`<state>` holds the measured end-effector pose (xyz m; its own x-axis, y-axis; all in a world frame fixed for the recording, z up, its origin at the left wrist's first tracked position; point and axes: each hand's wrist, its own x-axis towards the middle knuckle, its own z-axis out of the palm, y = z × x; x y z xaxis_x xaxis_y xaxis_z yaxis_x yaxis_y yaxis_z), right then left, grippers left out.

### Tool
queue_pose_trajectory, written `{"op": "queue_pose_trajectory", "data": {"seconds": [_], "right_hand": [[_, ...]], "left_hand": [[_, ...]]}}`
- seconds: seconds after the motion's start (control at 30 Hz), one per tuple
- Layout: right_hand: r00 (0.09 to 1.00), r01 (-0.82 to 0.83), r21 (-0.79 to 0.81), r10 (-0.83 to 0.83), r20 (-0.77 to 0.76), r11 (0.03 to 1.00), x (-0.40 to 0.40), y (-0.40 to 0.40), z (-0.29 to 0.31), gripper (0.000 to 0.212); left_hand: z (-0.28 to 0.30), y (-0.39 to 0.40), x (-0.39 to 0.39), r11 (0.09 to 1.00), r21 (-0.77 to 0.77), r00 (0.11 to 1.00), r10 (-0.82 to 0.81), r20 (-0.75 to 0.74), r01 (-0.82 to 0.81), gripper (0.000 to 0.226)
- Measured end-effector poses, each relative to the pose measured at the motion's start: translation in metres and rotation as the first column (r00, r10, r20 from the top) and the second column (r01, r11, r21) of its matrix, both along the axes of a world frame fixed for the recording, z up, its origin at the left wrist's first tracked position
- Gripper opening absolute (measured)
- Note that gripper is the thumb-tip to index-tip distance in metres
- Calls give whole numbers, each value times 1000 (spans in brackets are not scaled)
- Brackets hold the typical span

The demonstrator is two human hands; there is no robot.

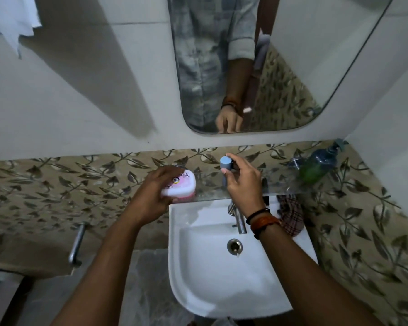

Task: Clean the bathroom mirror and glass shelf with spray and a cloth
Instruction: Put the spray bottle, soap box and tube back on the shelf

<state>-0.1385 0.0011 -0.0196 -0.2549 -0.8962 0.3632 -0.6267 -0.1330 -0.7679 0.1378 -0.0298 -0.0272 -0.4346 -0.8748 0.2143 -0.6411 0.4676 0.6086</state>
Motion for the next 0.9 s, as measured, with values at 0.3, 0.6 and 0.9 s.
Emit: {"op": "queue_pose_trajectory", "data": {"seconds": [0.3, 0.6, 0.9], "right_hand": [[999, -42, 52, 40, 26, 998, -4, -2, -8, 45], [996, -85, 80, 86, -9, 993, -2, -4, -7, 51], [905, -203, 238, 275, -325, 950, -4, -10, -12, 48]], "left_hand": [[-24, -6, 6, 993, 100, 998, 59, 10, -59, 100], [-21, 1, -16, 979, -48, 980, 199, -21, -200, 107], [-18, 5, -38, 961, -123, 958, 261, 122, -246, 90]]}}
